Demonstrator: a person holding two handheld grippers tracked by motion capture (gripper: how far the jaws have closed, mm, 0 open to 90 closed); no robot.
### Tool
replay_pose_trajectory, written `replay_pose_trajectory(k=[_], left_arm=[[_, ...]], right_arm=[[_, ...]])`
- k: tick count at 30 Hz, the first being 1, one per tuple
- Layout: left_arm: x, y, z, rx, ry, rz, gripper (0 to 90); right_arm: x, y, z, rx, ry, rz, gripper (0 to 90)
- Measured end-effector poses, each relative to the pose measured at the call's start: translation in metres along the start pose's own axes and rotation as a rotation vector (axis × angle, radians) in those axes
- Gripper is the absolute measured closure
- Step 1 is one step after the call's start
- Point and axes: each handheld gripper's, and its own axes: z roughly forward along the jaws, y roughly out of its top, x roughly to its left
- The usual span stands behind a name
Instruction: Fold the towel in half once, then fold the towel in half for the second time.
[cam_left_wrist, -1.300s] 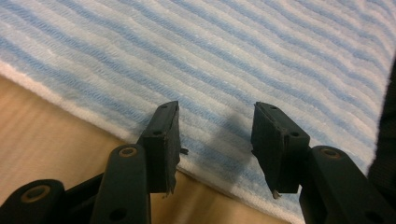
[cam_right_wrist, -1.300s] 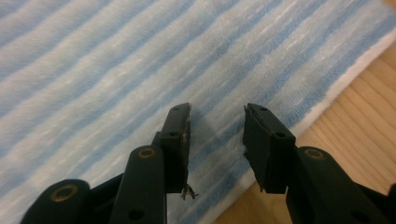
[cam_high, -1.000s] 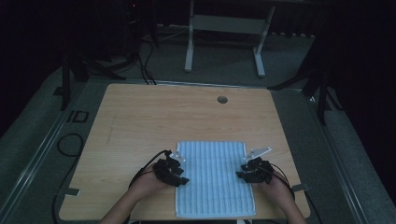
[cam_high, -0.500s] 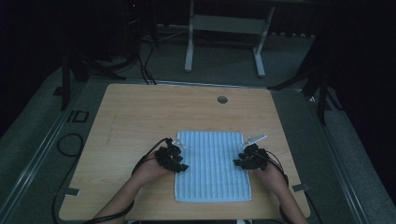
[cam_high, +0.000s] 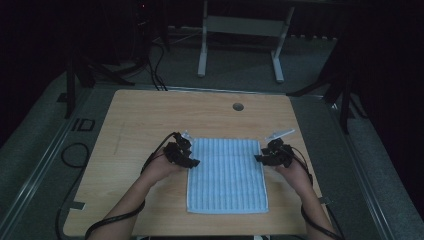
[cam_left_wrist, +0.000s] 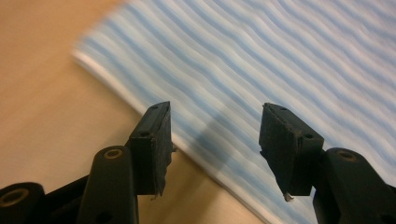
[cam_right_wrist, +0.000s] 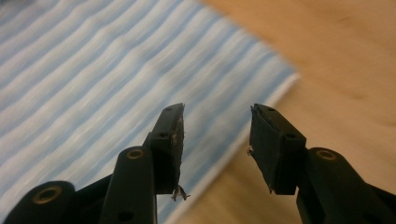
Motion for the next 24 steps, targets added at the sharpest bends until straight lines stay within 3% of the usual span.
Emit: replay_pose_trajectory(k=[3,5,7,11,13,15,19,24], left_arm=[[0.012,0.012,0.0,-0.028,0.028,-0.032,43.8],[0.019,0.017,0.003,-0.037,0.047,-0.047,41.5],[0.029,0.023,0.006,-0.029,0.078,-0.062,39.4],[0.045,0.031,0.014,-0.046,0.069,-0.118,39.4],[0.049,0.035,0.018,-0.046,0.06,-0.126,39.3],[0.052,0.037,0.022,-0.048,0.058,-0.166,39.3],[0.053,0.04,0.033,-0.029,0.063,-0.17,39.4],[0.05,0.043,0.047,0.028,0.057,-0.145,42.0]], right_arm=[[-0.017,0.013,-0.002,-0.004,-0.035,0.026,55.1],[-0.026,0.019,0.0,0.002,-0.033,0.05,55.0],[-0.033,0.025,0.003,0.016,-0.045,0.072,54.6],[-0.044,0.036,0.016,0.041,-0.053,0.109,53.2],[-0.048,0.041,0.023,0.049,-0.043,0.13,52.5],[-0.051,0.043,0.03,0.064,-0.036,0.149,51.6],[-0.06,0.04,0.049,0.125,-0.049,0.243,50.8],[-0.055,0.038,0.06,0.162,-0.031,0.218,53.1]])
